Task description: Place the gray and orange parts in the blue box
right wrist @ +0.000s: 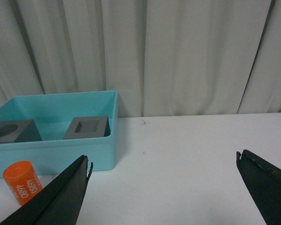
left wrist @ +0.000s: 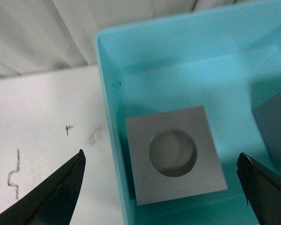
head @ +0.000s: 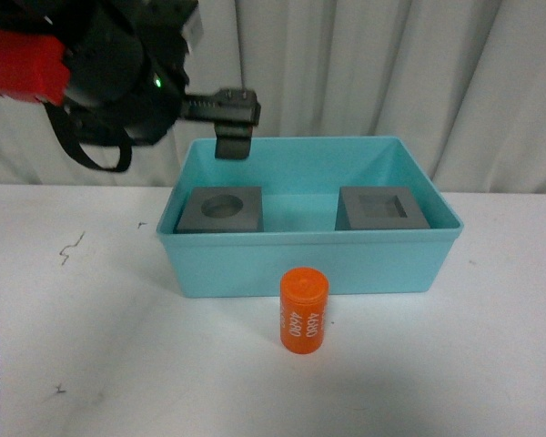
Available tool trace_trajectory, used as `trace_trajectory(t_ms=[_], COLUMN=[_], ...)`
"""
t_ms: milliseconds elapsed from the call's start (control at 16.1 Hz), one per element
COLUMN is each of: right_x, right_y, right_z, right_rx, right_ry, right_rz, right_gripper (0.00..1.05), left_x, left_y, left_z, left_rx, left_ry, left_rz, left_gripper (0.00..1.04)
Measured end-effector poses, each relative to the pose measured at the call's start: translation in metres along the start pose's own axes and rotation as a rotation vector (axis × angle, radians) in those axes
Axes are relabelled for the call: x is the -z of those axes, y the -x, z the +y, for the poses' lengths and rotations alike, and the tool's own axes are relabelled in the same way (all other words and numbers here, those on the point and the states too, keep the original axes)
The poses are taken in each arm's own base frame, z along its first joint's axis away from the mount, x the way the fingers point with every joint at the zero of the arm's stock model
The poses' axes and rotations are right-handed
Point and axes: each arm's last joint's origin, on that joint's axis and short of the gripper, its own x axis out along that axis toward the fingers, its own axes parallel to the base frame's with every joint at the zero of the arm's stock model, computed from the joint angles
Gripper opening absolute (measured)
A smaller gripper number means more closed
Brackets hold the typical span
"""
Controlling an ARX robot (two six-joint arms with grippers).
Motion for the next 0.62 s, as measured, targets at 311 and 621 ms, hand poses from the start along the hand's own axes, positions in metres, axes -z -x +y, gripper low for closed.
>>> trace_trajectory(t_ms=[311,621], right_x=[0.0,0.0], right_y=[0.0,0.0], right_z=[0.0,0.0], right_rx=[0.0,0.0], right_ry=[0.0,0.0], right_rz=[0.0,0.0], right_gripper=[0.98,0.98], left_x=[-0.005,0.054], left_y=[0.088,0.129], left_z=[-0.002,0.037], left_rx=[0.134,-0.138], left_ry=[-0.013,0.101], left_rz=[-0.262,-0.661], left_gripper=[0.98,0.58])
